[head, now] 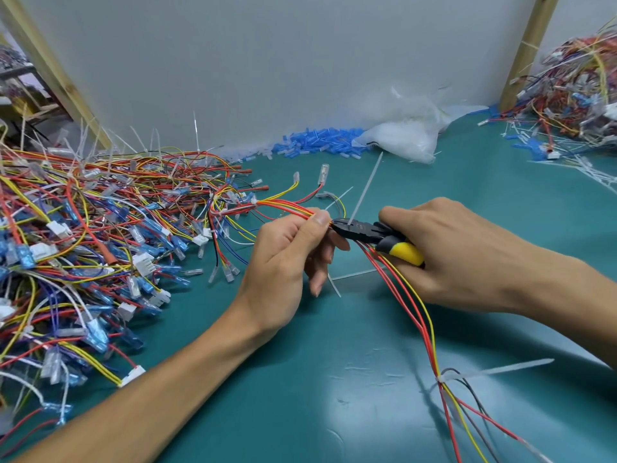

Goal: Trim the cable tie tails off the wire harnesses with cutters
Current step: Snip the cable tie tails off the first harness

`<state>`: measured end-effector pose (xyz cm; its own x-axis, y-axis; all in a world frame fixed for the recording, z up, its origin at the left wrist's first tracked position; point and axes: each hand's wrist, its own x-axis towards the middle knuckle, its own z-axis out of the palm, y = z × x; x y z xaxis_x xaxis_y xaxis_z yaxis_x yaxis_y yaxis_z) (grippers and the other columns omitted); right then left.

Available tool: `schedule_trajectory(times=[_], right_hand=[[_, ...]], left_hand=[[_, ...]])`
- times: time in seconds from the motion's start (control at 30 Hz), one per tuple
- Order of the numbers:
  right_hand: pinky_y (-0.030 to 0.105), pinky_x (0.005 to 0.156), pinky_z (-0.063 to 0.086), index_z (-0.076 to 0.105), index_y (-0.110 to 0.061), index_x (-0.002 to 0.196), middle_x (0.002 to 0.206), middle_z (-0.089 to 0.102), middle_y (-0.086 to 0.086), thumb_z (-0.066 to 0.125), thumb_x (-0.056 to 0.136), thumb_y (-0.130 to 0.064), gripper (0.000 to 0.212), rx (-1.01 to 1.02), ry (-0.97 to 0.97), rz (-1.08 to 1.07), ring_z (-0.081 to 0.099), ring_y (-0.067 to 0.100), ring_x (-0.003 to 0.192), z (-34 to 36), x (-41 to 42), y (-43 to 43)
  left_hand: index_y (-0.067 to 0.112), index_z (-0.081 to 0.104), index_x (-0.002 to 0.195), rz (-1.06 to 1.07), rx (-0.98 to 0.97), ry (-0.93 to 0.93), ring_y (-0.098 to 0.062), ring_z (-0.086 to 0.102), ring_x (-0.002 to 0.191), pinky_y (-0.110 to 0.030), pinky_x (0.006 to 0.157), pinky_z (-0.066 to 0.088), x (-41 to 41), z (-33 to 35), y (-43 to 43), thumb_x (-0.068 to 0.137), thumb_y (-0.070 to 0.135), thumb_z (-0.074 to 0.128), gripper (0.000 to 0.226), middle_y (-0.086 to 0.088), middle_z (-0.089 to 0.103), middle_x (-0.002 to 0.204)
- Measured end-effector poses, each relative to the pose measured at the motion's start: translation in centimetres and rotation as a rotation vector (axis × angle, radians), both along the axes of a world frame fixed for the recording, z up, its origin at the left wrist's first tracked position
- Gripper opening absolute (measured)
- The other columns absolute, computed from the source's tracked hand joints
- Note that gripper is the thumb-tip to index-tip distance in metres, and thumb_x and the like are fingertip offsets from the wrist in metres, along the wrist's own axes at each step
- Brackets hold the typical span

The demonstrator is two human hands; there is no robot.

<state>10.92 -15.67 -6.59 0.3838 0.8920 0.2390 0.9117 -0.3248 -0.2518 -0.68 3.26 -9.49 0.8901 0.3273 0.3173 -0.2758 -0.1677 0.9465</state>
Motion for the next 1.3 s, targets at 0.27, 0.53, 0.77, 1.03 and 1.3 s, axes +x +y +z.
schedule_trajectory(times=[0.27, 0.53, 0.77, 1.03, 1.3], right_hand=[[0.048, 0.058, 0.04, 0.04, -0.027, 0.077, 0.066, 0.047, -0.005, 0.056, 0.098, -0.035, 0.028, 0.097, 0.053, 0.047, 0.045, 0.024, 0.062, 0.0, 0.3, 0.2], [0.048, 0.056, 0.041, 0.038, -0.026, 0.078, 0.064, 0.047, -0.002, 0.048, 0.089, -0.031, 0.016, 0.004, -0.047, 0.031, 0.044, 0.031, 0.062, 0.9, 0.2, -0.4], [0.047, 0.059, 0.043, 0.043, -0.027, 0.08, 0.073, 0.047, -0.008, 0.044, 0.092, -0.041, 0.018, 0.06, 0.006, 0.073, 0.047, 0.019, 0.066, 0.9, 0.6, -0.4], [0.049, 0.055, 0.041, 0.043, -0.023, 0.073, 0.063, 0.047, -0.003, 0.059, 0.096, -0.034, 0.03, 0.082, 0.011, 0.048, 0.046, 0.027, 0.06, 0.6, 0.4, -0.3], [0.051, 0.054, 0.039, 0.04, -0.021, 0.072, 0.058, 0.045, 0.004, 0.055, 0.094, -0.025, 0.026, -0.015, -0.003, 0.02, 0.043, 0.034, 0.057, 0.8, 0.4, -0.6]], left_hand=[[0.002, 0.071, 0.083, -0.007, 0.043, 0.01, -0.022, 0.042, 0.038, -0.028, 0.042, 0.031, 0.0, -0.1, -0.1, 0.105, 0.027, 0.043, 0.043, -0.002, 0.054, 0.068], [0.001, 0.071, 0.082, -0.001, 0.077, 0.003, -0.024, 0.042, 0.038, -0.03, 0.04, 0.031, -0.3, -0.1, -0.4, 0.104, 0.027, 0.043, 0.044, 0.002, 0.055, 0.067], [-0.001, 0.071, 0.083, 0.034, 0.082, -0.01, -0.023, 0.041, 0.036, -0.025, 0.039, 0.033, -0.2, 0.0, -0.5, 0.105, 0.028, 0.044, 0.045, 0.004, 0.055, 0.065], [0.011, 0.072, 0.079, 0.045, 0.085, -0.023, -0.022, 0.042, 0.036, -0.023, 0.04, 0.033, -0.1, -0.1, -0.4, 0.106, 0.03, 0.045, 0.043, 0.003, 0.056, 0.064], [0.011, 0.073, 0.078, 0.026, 0.09, -0.019, -0.022, 0.043, 0.037, -0.025, 0.04, 0.033, -0.4, 0.0, -0.6, 0.106, 0.03, 0.044, 0.045, 0.001, 0.057, 0.065]])
